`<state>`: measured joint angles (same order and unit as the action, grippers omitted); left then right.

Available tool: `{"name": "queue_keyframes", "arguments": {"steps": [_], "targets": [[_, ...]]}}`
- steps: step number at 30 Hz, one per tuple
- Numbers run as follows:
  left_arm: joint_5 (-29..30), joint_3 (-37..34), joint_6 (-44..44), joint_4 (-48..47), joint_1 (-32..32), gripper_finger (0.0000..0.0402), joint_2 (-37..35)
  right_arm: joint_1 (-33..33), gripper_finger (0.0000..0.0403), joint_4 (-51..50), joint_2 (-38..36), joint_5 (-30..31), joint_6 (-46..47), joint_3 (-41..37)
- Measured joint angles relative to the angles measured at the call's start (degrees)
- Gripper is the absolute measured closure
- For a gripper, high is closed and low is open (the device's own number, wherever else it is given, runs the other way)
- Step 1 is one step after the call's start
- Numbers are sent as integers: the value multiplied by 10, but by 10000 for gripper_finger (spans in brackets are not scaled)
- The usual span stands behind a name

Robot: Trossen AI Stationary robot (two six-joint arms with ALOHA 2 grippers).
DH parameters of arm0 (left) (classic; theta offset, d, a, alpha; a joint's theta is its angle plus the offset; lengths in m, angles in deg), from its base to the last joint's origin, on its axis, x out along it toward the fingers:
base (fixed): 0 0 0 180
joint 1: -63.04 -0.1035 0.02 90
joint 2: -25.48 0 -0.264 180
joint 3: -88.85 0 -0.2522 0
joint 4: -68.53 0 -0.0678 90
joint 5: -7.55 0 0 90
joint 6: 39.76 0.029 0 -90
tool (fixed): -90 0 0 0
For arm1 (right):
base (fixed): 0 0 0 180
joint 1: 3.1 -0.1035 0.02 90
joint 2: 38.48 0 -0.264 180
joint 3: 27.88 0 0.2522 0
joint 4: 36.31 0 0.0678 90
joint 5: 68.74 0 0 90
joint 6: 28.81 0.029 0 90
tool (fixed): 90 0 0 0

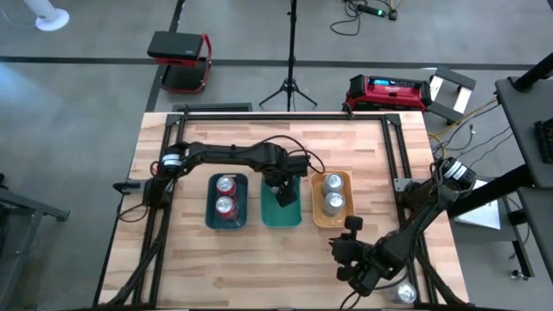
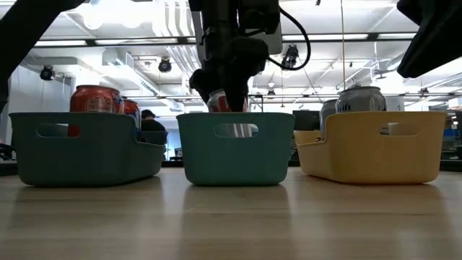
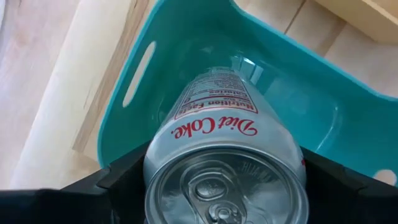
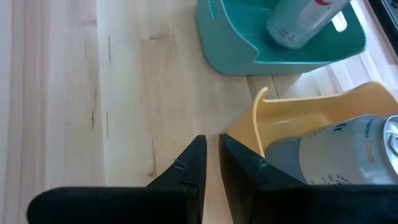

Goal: Sort soda cans
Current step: Put the left red-silver soda can into the green bin

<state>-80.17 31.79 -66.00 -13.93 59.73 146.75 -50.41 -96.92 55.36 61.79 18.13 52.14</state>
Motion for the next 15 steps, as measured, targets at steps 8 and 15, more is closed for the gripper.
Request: {"name": "queue_keyframes", "arguments": {"steps": [8,15], "targets": [[0,-11,-10,9,-4,103,0,3,364,1,0,0,30,0],[1,-12,-14,16,-6,98,0,3,364,1,0,0,30,0]]}}
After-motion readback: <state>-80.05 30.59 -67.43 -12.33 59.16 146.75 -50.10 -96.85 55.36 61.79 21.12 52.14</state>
